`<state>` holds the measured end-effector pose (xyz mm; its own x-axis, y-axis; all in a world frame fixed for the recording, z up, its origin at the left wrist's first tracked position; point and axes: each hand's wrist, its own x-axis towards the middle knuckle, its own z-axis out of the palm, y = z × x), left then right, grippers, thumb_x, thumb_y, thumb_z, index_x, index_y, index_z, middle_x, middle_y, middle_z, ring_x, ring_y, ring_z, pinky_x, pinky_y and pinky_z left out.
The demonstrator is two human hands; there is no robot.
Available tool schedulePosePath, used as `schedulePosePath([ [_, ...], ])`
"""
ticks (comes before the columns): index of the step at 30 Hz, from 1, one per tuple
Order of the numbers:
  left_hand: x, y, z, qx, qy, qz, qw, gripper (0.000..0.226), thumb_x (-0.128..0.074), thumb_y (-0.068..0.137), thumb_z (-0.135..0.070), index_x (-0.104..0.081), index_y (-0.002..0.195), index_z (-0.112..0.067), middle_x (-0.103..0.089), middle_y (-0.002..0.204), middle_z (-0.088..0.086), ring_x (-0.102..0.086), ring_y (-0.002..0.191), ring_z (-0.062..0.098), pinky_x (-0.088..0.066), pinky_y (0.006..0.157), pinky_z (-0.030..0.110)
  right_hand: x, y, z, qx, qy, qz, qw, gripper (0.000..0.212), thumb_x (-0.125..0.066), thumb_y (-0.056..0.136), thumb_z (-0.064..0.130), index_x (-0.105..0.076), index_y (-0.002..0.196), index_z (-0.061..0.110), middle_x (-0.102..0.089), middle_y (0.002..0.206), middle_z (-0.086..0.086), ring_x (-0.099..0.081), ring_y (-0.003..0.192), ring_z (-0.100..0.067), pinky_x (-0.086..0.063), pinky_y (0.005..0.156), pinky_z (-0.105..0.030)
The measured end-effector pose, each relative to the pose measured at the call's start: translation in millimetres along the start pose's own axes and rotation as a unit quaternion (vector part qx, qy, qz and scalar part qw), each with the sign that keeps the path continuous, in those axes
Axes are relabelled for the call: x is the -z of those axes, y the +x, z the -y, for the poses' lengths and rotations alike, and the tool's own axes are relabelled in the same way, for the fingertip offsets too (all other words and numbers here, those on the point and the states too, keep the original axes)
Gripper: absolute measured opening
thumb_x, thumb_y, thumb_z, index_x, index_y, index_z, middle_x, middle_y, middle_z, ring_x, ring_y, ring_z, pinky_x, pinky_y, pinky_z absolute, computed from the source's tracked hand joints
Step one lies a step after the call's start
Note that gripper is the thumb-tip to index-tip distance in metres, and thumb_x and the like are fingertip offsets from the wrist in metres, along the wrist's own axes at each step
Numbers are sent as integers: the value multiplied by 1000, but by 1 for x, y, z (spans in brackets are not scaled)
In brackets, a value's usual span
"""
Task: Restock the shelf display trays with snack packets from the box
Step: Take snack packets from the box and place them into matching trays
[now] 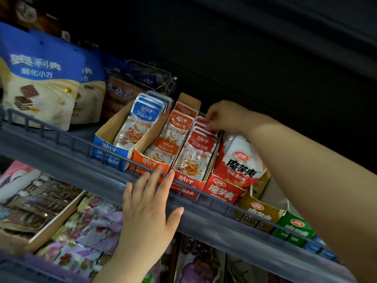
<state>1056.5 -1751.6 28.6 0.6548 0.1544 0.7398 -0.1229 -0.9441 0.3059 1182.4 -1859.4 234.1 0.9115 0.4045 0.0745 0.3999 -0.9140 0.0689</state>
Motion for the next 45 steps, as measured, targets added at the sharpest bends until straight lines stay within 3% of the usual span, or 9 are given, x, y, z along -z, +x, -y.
schedulePosePath([
  [8, 9, -2, -5, 14, -20, 30, 999, 62, -35, 75, -46, -41, 127, -15, -58, 125, 12, -56, 113, 34, -31, 89, 48, 20, -32, 1, 21, 83, -112, 990, 12, -53, 90, 16, -62, 97, 17, -56, 91, 7, -52, 87, -7, -38, 76, -21],
  [14, 31, -18, -23, -19, -115, 46, 992, 46, -37, 80, -42, -43, 121, -22, -61, 119, 4, -42, 117, 19, -30, 100, 46, 33, -103, 6, 78, 90, -179, 977, 14, -55, 89, 14, -65, 98, 12, -55, 85, 10, -53, 80, -1, -40, 67, -4],
  [18, 46, -40, -38, -72, -156, 70, 983, 38, -38, 81, -41, -51, 114, -27, -65, 110, -6, -41, 111, 10, -24, 100, 33, 20, -163, 3, 100, 123, -131, 979, 10, -57, 87, 15, -65, 94, 14, -50, 74, 20, -48, 70, 10, -39, 68, 1],
  [22, 55, -61, -51, -145, -127, 181, 964, 36, -36, 77, -43, -69, 89, -35, -67, 92, -19, -60, 98, 4, -52, 82, 32, -7, -212, -7, 75, 162, -51, 983, 12, -58, 88, 15, -67, 94, 10, -53, 74, 18, -49, 70, 10, -40, 69, -2],
  [31, 36, -126, -64, -212, -82, 366, 903, 31, -39, 72, -42, -69, 64, -40, -65, 78, -26, -65, 81, -2, -52, 68, 18, -104, -286, -43, -13, 275, 39, 961, 10, -62, 85, 12, -69, 92, 9, -60, 77, 10, -54, 64, 3, -40, 65, -3],
  [35, 18, -172, -73, -221, -67, 453, 861, 20, -54, 79, -32, -70, 91, -36, -64, 106, -15, -58, 109, 8, -47, 90, 29, -178, -317, -62, -91, 335, 136, 928, 12, -58, 87, 12, -69, 94, 13, -59, 79, 15, -52, 69, 8, -40, 68, -5],
  [39, -16, -222, -69, -82, -49, 553, 828, 45, -42, 94, -31, -34, 138, -30, -20, 149, -12, -14, 140, 10, -13, 114, 29, -269, -338, -76, -185, 377, 204, 884, 25, -56, 87, 10, -57, 68, 28, -57, 75, 15, -53, 73, 0, -43, 72, -14],
  [43, -36, -256, -55, 49, -13, 538, 842, 64, -46, 92, -29, -14, 146, -19, -4, 154, -1, -9, 141, 17, -14, 114, 28, -348, -352, -75, -268, 414, 282, 823, 17, -48, 91, 5, -64, 98, 4, -58, 95, -15, -52, 77, -11, -41, 68, -15],
  [45, -41, -266, -44, 77, 13, 544, 836, 70, -46, 92, -26, -3, 146, -14, -2, 155, 3, -8, 142, 19, -12, 114, 28, -379, -363, -72, -315, 441, 265, 798, 25, -53, 89, 6, -61, 111, -2, -58, 93, -7, -52, 77, -10, -42, 66, -13],
])
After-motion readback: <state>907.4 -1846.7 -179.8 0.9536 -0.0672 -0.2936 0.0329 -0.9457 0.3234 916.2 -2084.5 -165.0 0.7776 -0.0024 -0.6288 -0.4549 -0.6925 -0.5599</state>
